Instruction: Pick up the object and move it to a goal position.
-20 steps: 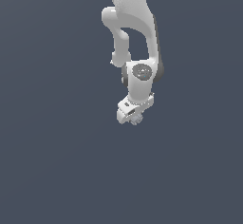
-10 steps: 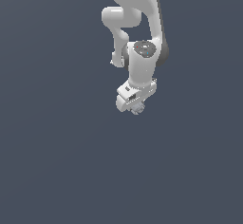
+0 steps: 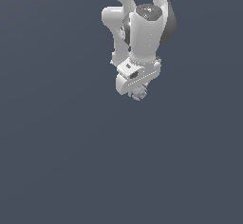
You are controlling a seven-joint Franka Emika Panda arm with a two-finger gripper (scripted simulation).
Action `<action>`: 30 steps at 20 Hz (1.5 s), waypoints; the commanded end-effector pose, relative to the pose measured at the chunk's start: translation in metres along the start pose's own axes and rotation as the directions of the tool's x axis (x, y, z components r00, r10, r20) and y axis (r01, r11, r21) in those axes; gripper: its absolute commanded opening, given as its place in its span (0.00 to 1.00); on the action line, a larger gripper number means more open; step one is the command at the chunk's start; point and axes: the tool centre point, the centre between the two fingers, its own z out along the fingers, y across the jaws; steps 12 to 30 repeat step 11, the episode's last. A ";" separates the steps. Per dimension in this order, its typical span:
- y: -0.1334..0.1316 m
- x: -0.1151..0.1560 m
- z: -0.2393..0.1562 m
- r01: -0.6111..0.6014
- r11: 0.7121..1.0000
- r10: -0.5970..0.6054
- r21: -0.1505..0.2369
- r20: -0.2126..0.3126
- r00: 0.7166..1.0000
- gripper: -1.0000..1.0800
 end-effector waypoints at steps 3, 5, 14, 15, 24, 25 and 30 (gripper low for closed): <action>-0.003 -0.005 -0.026 0.000 1.000 0.000 0.001 0.000 1.000 0.00; -0.004 -0.006 -0.034 0.000 1.000 0.000 0.001 0.000 1.000 0.00; -0.004 -0.006 -0.043 -0.001 1.000 0.001 0.001 0.001 1.000 0.00; -0.004 -0.006 -0.043 -0.001 1.000 0.001 0.001 0.001 1.000 0.00; -0.004 -0.006 -0.043 -0.001 1.000 0.001 0.001 0.001 1.000 0.00; -0.004 -0.006 -0.043 -0.001 1.000 0.001 0.001 0.001 1.000 0.00; -0.004 -0.006 -0.043 -0.001 1.000 0.001 0.001 0.001 1.000 0.00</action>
